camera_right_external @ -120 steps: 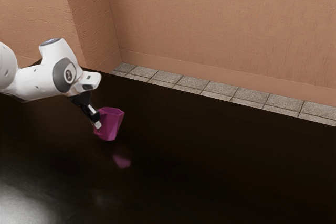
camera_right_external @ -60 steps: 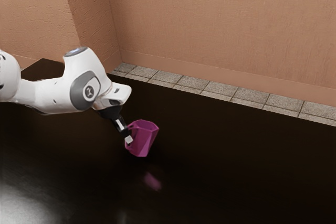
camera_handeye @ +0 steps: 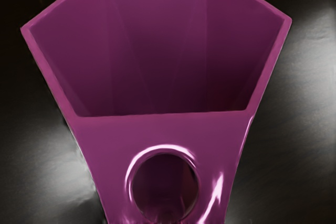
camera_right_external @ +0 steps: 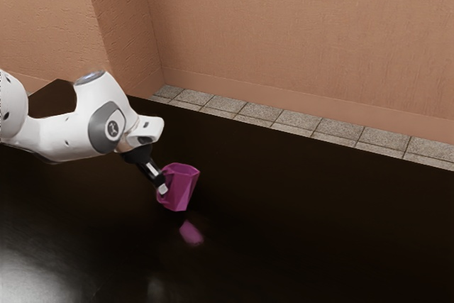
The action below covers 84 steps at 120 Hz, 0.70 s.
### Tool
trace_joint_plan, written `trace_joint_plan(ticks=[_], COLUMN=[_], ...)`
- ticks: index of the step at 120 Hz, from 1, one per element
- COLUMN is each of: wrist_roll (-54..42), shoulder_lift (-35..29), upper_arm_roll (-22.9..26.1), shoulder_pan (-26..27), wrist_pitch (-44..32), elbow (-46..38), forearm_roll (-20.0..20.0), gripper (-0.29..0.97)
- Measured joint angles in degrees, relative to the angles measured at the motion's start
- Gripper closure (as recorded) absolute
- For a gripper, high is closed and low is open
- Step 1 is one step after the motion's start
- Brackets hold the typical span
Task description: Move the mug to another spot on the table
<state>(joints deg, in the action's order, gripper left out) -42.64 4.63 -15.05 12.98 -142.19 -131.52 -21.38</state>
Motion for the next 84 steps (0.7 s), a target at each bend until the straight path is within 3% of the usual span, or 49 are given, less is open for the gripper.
trace_joint_plan(ticks=[60, 84], wrist_roll=[0.85, 0.59], shoulder_lift=[1.99, 2.09], upper_arm_roll=[-2.73, -2.79], shoulder_pan=[0.07, 0.11], wrist_pitch=[-2.10, -2.23], elbow=[-0.69, -1.29], forearm_roll=[-1.82, -2.25], gripper=[0.66, 0.29])
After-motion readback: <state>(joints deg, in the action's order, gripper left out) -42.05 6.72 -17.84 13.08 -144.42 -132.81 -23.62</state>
